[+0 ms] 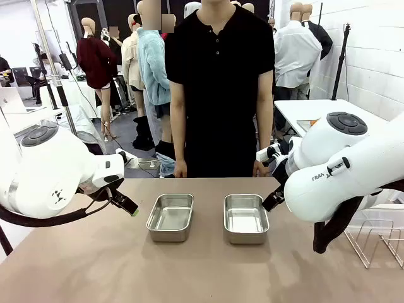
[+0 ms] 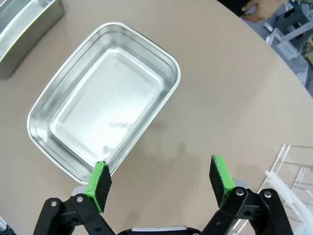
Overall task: Place the bread in airtight containers.
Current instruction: Lift both Airtight Container.
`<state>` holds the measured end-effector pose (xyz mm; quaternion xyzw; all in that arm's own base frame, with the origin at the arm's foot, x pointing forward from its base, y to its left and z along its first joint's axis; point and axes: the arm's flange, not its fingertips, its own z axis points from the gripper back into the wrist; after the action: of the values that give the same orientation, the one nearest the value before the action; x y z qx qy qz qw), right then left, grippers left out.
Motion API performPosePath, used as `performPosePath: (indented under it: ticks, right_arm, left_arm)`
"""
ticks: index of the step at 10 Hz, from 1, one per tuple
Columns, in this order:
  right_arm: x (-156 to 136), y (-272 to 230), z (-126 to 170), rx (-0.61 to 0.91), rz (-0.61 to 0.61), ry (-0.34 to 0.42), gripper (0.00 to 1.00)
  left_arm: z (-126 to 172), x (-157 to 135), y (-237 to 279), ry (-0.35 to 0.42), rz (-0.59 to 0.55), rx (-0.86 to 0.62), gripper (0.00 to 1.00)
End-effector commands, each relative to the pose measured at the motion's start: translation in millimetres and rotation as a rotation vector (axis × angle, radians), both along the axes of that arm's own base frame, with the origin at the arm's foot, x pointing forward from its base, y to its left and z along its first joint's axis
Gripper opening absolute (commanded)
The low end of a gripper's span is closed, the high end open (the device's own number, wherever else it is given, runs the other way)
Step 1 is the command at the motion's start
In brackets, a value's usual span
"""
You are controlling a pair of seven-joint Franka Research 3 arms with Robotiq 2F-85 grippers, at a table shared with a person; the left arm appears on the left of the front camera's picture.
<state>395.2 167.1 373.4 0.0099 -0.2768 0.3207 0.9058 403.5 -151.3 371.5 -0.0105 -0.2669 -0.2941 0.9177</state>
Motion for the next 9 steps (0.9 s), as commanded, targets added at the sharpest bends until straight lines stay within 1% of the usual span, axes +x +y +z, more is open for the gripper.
performPosePath:
  ticks: [1, 9]
  right_arm:
    - [0.0, 0.0, 0.0, 0.0, 0.0, 0.0, 1.0]
    - [0.0, 0.0, 0.0, 0.0, 0.0, 0.0, 1.0]
  left_arm:
    - [0.0, 0.0, 0.0, 0.0, 0.0, 0.0, 1.0]
    - [0.0, 0.0, 0.0, 0.0, 0.0, 0.0, 1.0]
